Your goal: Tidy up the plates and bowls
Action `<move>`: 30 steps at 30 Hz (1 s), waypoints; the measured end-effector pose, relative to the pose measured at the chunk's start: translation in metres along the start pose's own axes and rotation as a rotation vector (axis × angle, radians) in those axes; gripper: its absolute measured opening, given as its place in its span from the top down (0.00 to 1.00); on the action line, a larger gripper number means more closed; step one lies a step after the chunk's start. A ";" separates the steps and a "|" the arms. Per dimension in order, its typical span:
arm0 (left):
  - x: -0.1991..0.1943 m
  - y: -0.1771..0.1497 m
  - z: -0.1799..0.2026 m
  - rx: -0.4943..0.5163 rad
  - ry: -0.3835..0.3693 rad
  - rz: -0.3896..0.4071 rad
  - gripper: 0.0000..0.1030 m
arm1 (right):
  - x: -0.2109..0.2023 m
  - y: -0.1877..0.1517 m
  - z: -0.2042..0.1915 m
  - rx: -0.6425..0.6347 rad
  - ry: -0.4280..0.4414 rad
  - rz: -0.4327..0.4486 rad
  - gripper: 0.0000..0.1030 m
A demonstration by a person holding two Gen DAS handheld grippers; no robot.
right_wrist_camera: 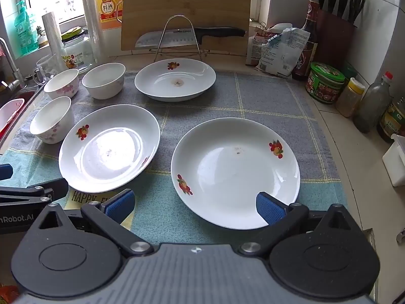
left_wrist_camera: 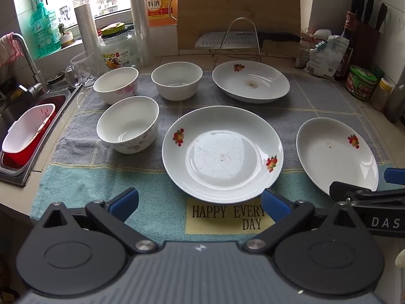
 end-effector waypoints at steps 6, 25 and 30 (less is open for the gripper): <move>-0.002 -0.001 -0.002 -0.006 -0.001 0.009 0.01 | -0.001 0.000 0.000 0.001 0.000 0.006 0.00; -0.005 0.001 -0.002 -0.010 0.002 0.010 0.01 | -0.005 0.001 -0.001 -0.003 0.010 0.010 0.00; -0.006 0.001 -0.002 -0.008 0.008 0.013 0.01 | -0.004 0.001 0.000 -0.007 0.011 0.011 0.00</move>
Point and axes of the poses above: each gripper's, at about its wrist camera, not at the fingertips, and x roughly the way its jaws point, z to its right, y to its top, the point moved 8 cm from there along x, roughly the way its jaws point, and after that the axes turned 13 degrees about x, right-handed, at the moved point
